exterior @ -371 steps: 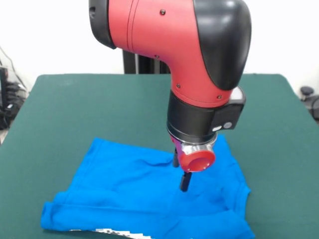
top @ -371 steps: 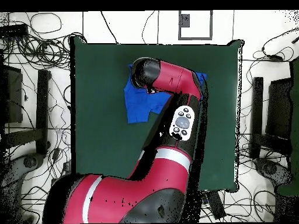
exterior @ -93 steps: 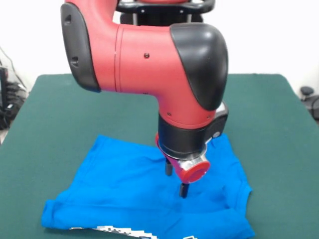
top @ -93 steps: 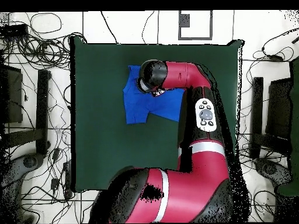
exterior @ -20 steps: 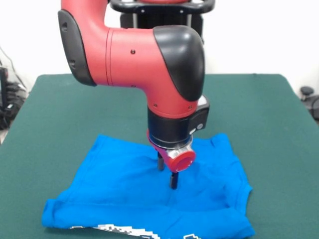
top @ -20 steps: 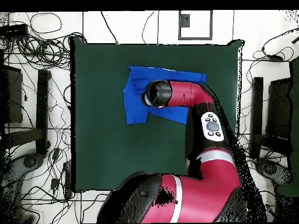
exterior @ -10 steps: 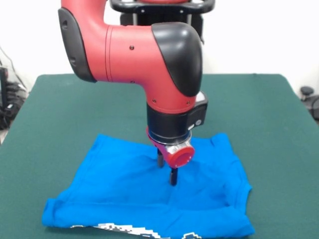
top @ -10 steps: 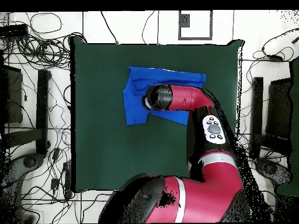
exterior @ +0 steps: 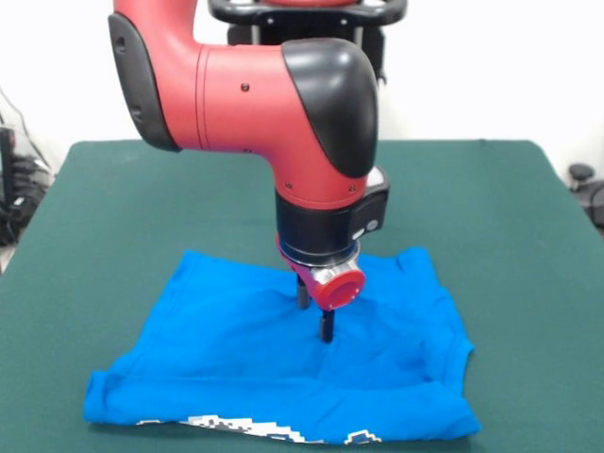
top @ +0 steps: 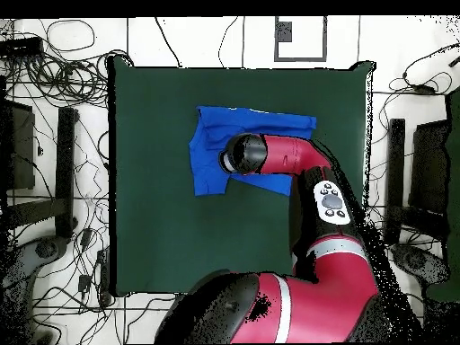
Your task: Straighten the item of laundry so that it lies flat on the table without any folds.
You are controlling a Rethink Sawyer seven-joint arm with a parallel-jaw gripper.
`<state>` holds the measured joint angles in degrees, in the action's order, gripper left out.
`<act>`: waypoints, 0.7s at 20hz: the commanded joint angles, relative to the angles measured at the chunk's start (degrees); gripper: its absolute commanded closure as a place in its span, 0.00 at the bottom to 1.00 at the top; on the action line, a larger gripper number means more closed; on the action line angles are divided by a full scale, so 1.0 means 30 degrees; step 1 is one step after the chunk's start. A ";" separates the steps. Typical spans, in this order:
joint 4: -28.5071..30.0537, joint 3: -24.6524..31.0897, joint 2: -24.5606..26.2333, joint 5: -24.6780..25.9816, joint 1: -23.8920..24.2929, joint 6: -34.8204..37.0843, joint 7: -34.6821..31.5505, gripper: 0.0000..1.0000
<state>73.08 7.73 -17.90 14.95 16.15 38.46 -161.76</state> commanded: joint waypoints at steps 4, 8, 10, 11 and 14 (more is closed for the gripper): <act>0.4085 0.1318 0.1785 0.0638 -0.0246 0.1089 0.2683 0.00; 0.4245 0.1373 0.1774 0.0772 -0.0139 0.1168 0.3021 0.00; 0.4451 0.1384 0.1687 0.0846 -0.0132 0.1070 0.3073 0.00; 0.4503 0.1372 0.1674 0.0859 -0.0145 0.0986 0.3011 0.00; 0.4751 0.1299 0.1629 0.0812 -0.0147 0.0676 0.2651 0.00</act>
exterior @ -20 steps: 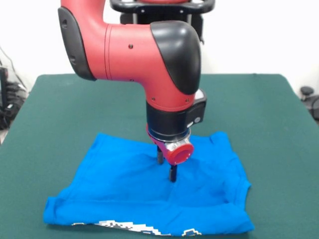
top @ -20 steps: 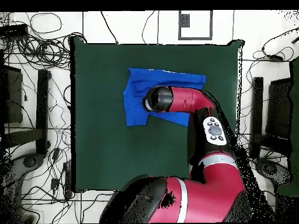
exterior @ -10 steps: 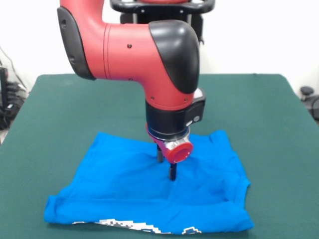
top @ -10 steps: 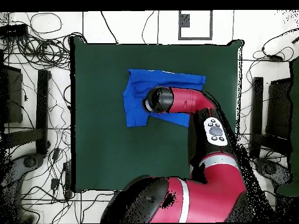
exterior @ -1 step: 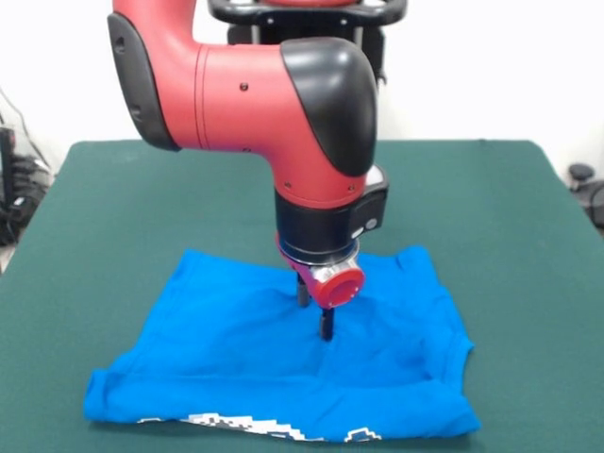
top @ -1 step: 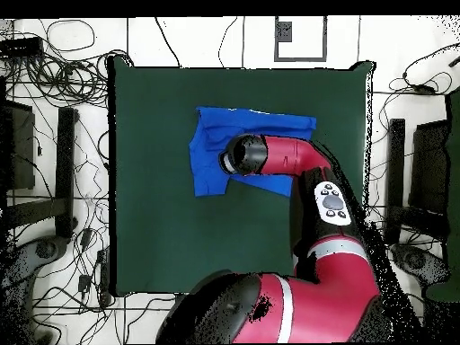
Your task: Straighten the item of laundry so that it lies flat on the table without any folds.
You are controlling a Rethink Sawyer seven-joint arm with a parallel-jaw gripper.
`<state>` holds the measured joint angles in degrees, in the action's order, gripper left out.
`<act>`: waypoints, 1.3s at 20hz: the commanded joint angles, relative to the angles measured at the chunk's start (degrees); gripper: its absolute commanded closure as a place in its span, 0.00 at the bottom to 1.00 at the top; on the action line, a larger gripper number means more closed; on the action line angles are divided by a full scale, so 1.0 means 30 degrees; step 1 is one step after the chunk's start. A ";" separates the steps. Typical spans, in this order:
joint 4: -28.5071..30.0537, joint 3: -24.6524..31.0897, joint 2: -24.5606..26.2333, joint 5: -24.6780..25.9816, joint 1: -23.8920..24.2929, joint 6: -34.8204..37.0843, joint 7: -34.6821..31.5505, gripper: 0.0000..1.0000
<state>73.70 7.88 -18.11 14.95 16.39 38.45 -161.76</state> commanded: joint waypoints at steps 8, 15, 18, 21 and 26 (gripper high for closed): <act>0.5537 0.1111 0.1191 0.0857 -0.0168 0.0394 0.2335 0.00; 0.6469 0.0980 0.0764 0.0883 -0.0164 0.0053 0.1986 0.00; 0.6712 0.0918 0.0616 0.0916 -0.0169 0.0045 0.1957 0.00; 0.6774 0.0913 0.0594 0.0982 -0.0103 0.0096 0.2108 0.00; 0.6947 0.0813 0.0494 0.0991 -0.0080 0.0115 0.2041 0.00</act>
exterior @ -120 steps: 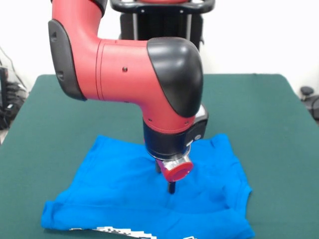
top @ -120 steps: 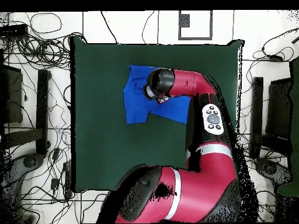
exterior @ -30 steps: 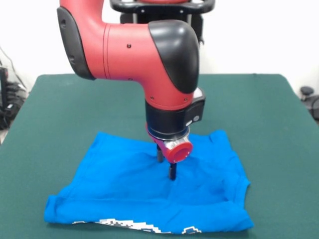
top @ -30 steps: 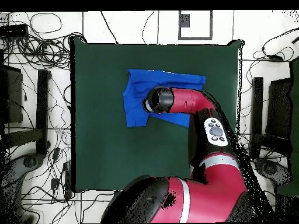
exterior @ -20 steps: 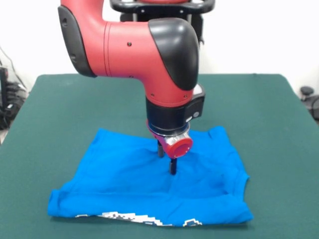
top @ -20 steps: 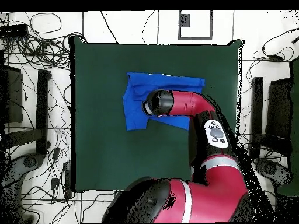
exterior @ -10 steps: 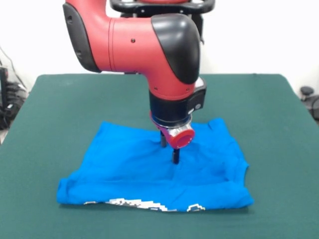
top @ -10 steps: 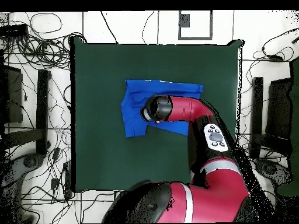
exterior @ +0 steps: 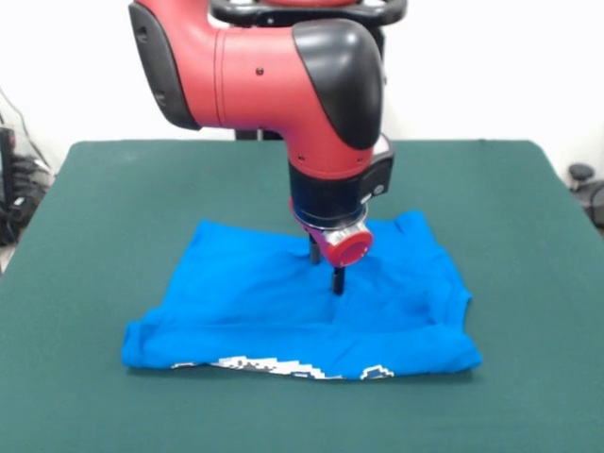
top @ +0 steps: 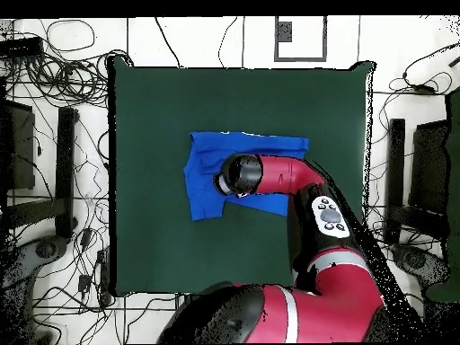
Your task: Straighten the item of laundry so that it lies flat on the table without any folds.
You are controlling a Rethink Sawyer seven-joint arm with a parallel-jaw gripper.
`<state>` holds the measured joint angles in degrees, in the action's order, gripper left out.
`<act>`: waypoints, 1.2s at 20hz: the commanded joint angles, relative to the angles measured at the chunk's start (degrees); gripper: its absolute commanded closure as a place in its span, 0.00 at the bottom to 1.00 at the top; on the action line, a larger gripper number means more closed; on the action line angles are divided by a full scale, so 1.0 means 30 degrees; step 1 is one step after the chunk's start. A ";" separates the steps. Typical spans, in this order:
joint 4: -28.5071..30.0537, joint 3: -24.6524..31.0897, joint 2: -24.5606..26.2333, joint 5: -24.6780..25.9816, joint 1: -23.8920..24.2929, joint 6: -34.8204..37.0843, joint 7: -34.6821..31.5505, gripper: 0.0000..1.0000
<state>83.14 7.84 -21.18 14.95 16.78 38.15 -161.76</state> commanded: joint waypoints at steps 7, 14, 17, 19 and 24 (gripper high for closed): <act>0.3879 0.0759 0.1482 0.1092 -0.0187 0.0232 0.2139 0.00; 0.4264 0.0647 0.1302 0.1143 -0.0163 0.0098 0.2060 0.00; 0.4566 0.0563 0.1178 0.1184 -0.0167 -0.0122 0.1921 0.00; 0.4728 0.0545 0.1071 0.1207 -0.0146 -0.0128 0.1939 0.00; 0.5427 0.0384 0.0567 0.1311 -0.0083 -0.0062 0.1973 0.00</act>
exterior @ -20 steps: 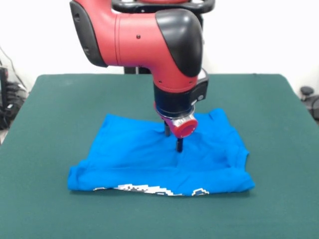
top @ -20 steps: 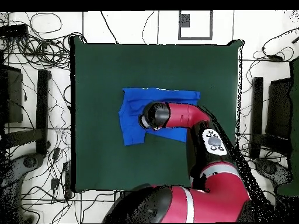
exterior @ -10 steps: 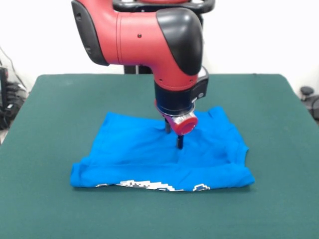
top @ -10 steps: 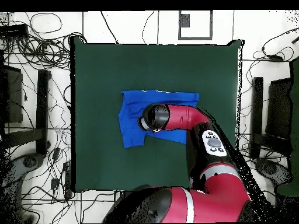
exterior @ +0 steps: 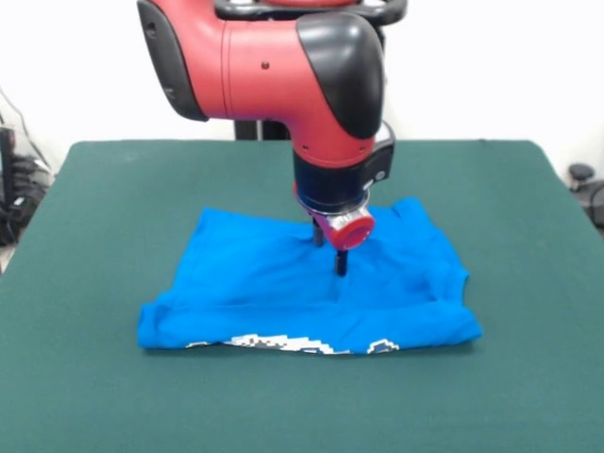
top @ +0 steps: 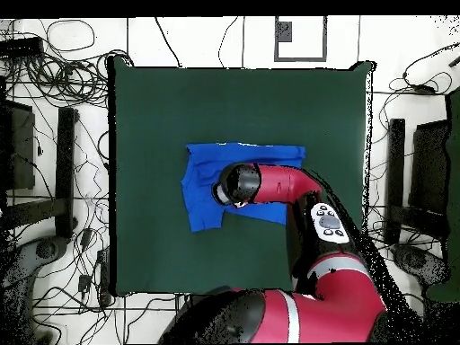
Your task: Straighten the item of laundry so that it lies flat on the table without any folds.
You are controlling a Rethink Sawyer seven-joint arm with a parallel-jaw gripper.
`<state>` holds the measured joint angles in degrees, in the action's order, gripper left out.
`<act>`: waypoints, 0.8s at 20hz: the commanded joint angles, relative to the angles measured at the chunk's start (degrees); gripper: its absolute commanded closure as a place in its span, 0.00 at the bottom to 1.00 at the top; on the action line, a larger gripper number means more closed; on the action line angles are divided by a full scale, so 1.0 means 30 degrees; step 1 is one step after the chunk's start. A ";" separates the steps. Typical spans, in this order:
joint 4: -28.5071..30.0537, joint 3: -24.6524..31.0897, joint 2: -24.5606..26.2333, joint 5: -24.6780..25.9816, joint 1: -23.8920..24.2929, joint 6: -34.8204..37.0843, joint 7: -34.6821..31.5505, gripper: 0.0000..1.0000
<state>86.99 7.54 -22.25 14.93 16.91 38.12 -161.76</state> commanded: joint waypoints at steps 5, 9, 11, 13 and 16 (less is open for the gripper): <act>0.4497 0.0331 0.0677 0.1337 -0.0103 -0.0026 0.1894 0.00; 0.4724 0.0281 0.0557 0.1391 -0.0142 -0.0063 0.1840 0.00; 0.4856 0.0235 0.0453 0.1451 -0.0168 -0.0060 0.1850 0.00; 0.4977 0.0138 0.0316 0.1524 -0.0155 -0.0019 0.1884 0.00; 0.5174 0.0142 0.0115 0.1566 -0.0078 0.0066 0.1900 0.00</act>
<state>93.66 7.06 -23.84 15.87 16.94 38.15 -161.76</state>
